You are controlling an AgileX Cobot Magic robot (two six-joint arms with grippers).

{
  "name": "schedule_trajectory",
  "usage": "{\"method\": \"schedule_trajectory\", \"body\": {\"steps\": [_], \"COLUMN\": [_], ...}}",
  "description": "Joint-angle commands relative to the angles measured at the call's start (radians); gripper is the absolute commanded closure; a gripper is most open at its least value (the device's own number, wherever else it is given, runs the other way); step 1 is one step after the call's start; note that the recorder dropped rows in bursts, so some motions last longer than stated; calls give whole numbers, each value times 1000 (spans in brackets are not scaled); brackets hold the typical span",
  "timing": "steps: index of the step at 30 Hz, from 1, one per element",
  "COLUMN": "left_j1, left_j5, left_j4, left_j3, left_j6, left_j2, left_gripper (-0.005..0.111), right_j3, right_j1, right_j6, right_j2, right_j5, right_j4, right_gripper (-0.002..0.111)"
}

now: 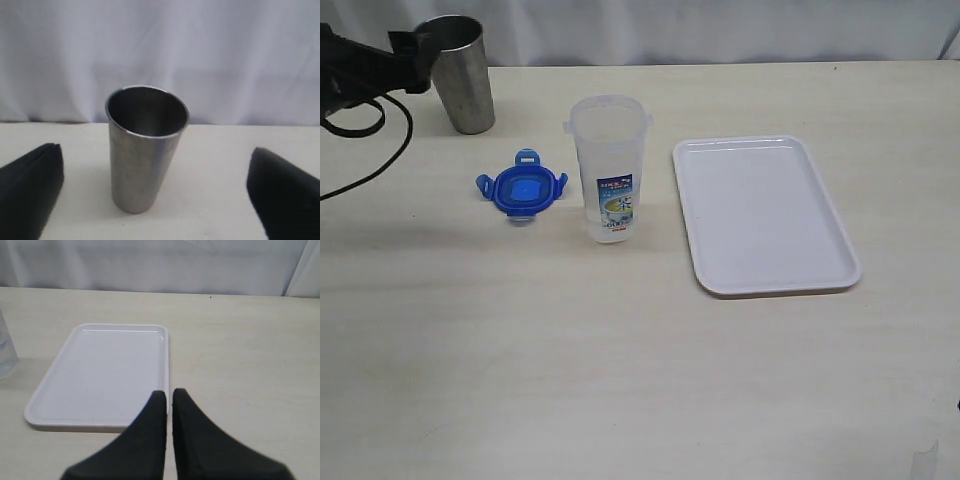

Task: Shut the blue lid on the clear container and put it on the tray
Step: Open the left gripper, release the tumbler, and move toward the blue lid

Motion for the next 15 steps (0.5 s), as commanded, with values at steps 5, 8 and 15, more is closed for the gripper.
{"method": "schedule_trajectory", "body": {"steps": [5,8,15], "left_j1": [1,1,3], "left_j5": [-40,-35,517], "left_j4": [-99,-117,-65], "left_j3": [6,6,-205], "left_j6": [240,237,241], "left_j2": [-73,-73,-73], "left_gripper": [91,107,107], "right_j3": [2,2,2], "right_j1": [-4,-4,-4], "right_j6": [0,0,2], "right_j2": [-4,-4,-4], "right_j5": [-3,-3,-3], "right_j4": [-3,-3,-3], "right_gripper": [104,104,104]}}
